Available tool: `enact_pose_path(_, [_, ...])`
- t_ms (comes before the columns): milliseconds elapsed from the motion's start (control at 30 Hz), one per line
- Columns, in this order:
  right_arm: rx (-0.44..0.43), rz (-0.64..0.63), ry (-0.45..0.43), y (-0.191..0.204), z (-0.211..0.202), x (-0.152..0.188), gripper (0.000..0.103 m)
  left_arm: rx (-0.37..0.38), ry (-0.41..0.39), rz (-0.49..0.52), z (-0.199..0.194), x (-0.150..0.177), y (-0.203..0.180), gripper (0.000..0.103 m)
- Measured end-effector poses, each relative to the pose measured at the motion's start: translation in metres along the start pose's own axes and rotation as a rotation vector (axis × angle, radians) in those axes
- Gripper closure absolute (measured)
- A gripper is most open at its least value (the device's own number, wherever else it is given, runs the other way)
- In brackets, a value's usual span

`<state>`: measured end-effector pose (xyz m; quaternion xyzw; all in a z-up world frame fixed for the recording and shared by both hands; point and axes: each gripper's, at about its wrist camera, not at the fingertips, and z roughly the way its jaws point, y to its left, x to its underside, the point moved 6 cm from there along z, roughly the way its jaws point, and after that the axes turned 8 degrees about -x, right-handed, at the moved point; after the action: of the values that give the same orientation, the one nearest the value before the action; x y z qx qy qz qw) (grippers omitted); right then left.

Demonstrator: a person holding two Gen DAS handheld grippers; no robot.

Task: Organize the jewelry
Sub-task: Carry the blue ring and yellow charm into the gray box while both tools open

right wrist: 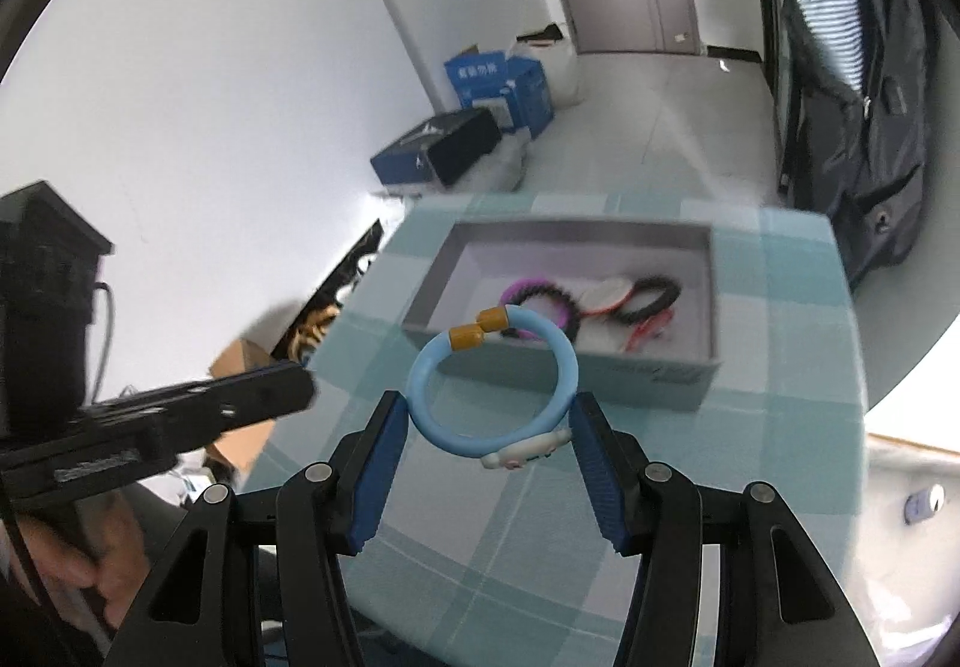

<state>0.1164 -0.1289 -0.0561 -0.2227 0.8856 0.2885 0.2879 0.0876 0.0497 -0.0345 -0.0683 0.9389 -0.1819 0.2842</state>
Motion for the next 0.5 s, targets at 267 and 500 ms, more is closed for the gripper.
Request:
enact_pose_path(267, [-0.001, -0.048, -0.020, -0.016, -0.024, -0.037, 0.048, 0.045, 0.003, 0.061, 0.003, -0.027, -0.029, 0.094])
enact_pose_path(500, [-0.025, -0.066, -0.005, -0.029, -0.013, -0.062, 0.048, 0.034, 0.021, 0.073, 0.024, -0.054, -0.030, 0.094])
